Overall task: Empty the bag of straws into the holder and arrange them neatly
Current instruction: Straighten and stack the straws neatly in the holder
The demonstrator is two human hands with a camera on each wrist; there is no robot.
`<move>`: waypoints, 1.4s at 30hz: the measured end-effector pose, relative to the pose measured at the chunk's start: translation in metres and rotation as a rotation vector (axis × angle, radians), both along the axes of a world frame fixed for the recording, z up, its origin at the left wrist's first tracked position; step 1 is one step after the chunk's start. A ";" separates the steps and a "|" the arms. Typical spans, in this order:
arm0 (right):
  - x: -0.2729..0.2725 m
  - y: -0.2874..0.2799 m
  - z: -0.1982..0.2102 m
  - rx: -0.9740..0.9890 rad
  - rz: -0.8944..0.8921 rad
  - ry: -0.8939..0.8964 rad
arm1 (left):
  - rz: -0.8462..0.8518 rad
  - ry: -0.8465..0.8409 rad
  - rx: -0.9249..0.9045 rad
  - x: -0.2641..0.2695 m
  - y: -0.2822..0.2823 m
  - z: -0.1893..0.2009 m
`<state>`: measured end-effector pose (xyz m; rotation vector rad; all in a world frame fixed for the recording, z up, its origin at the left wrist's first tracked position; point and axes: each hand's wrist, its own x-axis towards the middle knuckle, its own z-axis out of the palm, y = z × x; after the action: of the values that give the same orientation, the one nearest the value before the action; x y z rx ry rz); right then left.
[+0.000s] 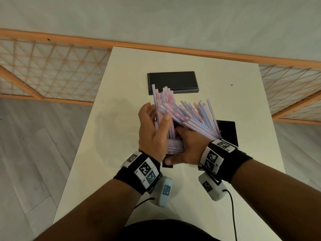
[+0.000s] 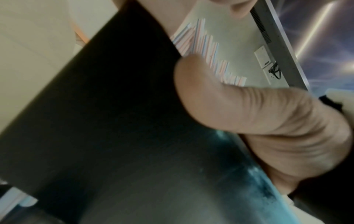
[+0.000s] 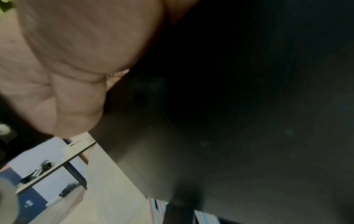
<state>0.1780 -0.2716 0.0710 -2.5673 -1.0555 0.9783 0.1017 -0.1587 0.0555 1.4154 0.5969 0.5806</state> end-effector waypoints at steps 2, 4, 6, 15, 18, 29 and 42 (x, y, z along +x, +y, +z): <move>0.001 0.000 0.001 0.046 0.036 0.016 | 0.003 0.002 0.017 -0.001 0.000 0.001; 0.001 0.002 -0.001 0.066 0.060 0.026 | 0.004 -0.009 0.036 -0.001 -0.001 0.002; 0.003 0.003 -0.009 0.047 0.054 -0.004 | 0.010 -0.020 0.047 -0.002 -0.001 0.004; 0.007 0.001 -0.008 0.011 0.040 -0.013 | 0.065 -0.073 -0.016 -0.005 0.004 0.007; 0.007 0.000 -0.002 -0.009 0.032 -0.026 | 0.074 -0.074 -0.013 -0.006 0.007 0.009; 0.010 0.002 0.002 -0.064 0.120 0.030 | 0.089 -0.034 -0.032 -0.008 0.009 0.010; 0.009 0.007 0.019 -0.276 0.200 0.090 | -0.066 0.210 0.153 -0.007 -0.001 0.007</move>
<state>0.1871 -0.2650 0.0904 -2.6347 -1.2491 1.3632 0.0952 -0.1593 0.0630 1.6472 0.6804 0.4352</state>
